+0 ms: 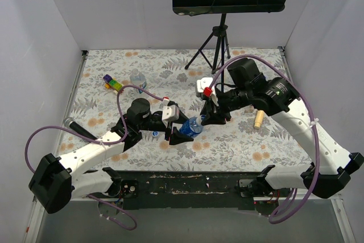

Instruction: Screw on the bottle caps

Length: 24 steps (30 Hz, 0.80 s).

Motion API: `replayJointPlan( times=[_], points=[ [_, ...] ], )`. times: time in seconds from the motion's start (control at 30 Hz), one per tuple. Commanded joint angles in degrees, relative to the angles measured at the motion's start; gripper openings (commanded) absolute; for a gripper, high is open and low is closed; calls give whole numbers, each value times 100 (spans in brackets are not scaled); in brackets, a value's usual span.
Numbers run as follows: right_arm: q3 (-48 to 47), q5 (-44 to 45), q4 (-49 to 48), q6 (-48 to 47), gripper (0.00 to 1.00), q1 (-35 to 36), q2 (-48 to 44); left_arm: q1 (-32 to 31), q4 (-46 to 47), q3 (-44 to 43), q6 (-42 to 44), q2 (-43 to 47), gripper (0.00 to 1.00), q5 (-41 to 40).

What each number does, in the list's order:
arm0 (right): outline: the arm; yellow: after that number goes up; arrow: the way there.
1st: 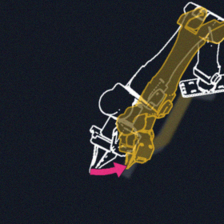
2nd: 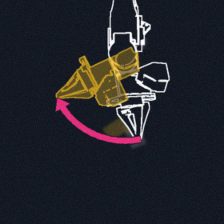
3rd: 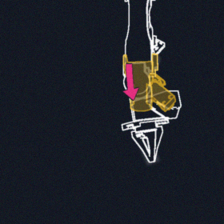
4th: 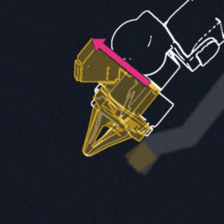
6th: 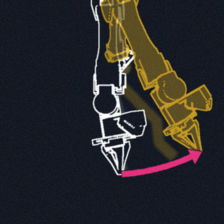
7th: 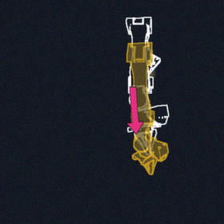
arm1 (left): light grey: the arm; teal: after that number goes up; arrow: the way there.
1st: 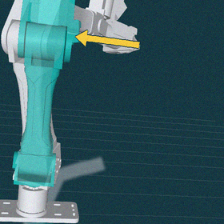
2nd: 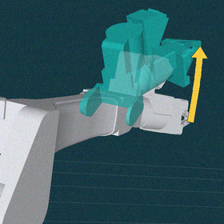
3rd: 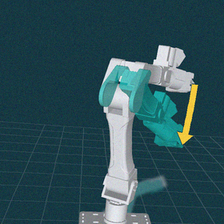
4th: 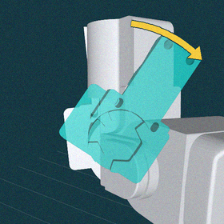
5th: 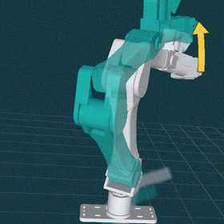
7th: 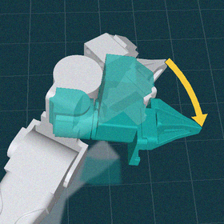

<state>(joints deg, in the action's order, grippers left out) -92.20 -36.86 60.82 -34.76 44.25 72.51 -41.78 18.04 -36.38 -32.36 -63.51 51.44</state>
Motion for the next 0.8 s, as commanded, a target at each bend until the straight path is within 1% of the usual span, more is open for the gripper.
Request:
replayJointPlan(
  times=[0.0,0.03,0.1,0.17,0.23,0.3,0.4,0.53,0.67,0.77],
  points=[
    [-228,-76,97,267,11,-4,166,21,138,-106,212,268,42,-396],
    [-245,-41,45,460,8,-4,228,21,129,-89,291,286,43,-624],
    [-237,300,-157,1082,1,-4,360,21,156,-10,440,400,42,-1239],
    [-219,906,-385,1890,1,-13,509,-5,243,104,633,549,42,-1994],
    [-149,1451,-657,2830,1,-4,632,-93,401,324,896,751,41,-2942],
    [0,1952,-913,3779,1,-13,685,-382,507,491,1371,944,40,-3873],
    [386,2288,-1334,4827,1,-13,668,-1005,892,789,2012,1121,39,-5508],
    [1142,2385,-2187,5698,1,-13,501,-1823,1884,1255,2935,1174,38,-7152],
    [1512,2307,-2749,6156,1,-22,431,-2325,2747,1511,3911,964,38,-8086],
    [1504,2341,-2821,6175,1,-13,395,-2405,2688,1459,4027,823,38,-8255]
  ],
)
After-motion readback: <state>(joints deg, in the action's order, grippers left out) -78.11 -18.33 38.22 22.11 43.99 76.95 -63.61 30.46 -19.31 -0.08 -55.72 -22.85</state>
